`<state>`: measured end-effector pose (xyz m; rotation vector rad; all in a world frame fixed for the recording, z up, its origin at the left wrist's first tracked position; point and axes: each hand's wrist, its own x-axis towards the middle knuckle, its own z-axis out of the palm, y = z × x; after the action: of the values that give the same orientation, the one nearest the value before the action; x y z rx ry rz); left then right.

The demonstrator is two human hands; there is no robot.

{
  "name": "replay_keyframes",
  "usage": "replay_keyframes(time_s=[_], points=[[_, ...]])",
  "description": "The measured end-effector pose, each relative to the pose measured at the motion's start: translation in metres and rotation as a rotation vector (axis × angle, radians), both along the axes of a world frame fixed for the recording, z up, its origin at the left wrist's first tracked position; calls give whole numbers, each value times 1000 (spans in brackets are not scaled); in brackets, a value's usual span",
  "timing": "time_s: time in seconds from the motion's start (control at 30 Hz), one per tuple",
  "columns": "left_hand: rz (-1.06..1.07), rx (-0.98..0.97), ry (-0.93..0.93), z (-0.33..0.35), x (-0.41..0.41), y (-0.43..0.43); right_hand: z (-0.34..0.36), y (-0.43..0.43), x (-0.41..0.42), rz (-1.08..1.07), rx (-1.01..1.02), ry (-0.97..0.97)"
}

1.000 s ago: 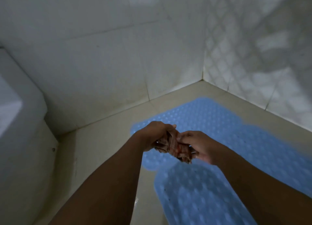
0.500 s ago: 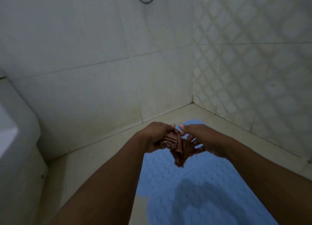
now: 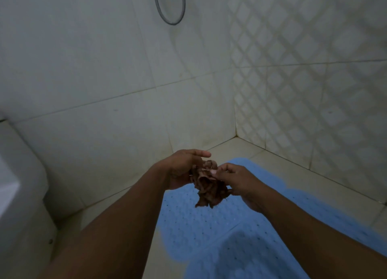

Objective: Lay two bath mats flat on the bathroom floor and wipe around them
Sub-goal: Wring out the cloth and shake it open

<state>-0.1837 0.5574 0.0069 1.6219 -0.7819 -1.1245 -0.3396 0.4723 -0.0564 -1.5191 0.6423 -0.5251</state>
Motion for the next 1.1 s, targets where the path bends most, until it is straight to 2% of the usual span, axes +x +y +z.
replay_keyframes(time_s=[0.13, 0.27, 0.47, 0.63, 0.73, 0.9, 1.1], points=[[-37, -9, 0, -4, 3, -5, -9, -2, 3, -50, 52, -57], [-78, 3, -64, -7, 9, -11, -17, -11, 2, -58, -69, 5], [-78, 55, -441, -7, 13, -27, -8, -34, -1, -80, -232, 115], [-90, 92, -545, -6, 22, -50, 6, -60, 5, -133, -452, 288], [-78, 77, -609, -1, 27, -68, 21, -75, 12, -151, -449, 292], [-50, 80, -537, 50, 32, -84, 86, -101, 16, -215, -345, 291], [-136, 103, -374, 216, 25, -100, 265, -113, 13, -284, -375, 323]])
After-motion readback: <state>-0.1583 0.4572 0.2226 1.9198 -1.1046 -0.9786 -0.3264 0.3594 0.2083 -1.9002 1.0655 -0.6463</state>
